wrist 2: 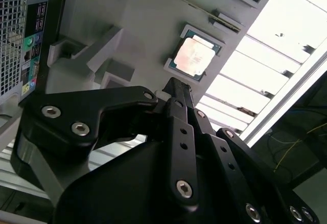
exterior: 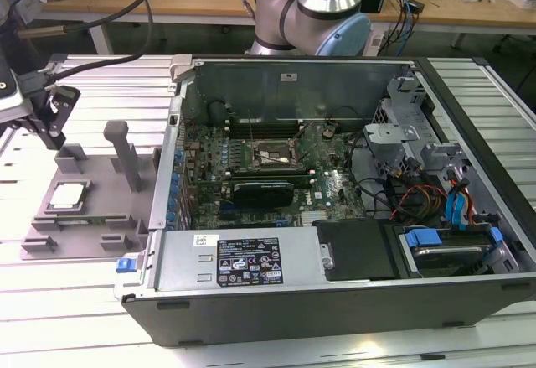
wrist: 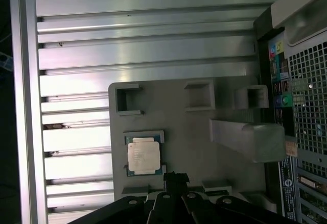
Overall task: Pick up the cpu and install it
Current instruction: 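Pick up the cpu and move it towards the insertion slot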
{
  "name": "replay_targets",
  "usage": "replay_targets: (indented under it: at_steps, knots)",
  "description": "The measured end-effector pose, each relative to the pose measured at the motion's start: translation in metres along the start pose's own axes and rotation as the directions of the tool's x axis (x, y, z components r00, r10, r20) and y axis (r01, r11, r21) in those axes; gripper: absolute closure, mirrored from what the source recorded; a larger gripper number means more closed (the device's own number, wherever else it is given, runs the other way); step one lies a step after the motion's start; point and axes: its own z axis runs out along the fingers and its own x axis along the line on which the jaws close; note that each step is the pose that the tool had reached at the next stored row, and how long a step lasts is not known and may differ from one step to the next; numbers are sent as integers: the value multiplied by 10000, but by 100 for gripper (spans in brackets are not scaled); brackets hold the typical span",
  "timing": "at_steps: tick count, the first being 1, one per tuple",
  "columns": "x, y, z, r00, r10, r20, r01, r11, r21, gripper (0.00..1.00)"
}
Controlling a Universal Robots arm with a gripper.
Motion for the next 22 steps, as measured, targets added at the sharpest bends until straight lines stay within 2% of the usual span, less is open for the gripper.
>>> replay_targets:
  at_steps: [8,22]
  knots:
    - [42,8,47,10000,0,2,0,10000,-1,89]
    - [115,6,180,10000,1,2,-1,10000,-1,89]
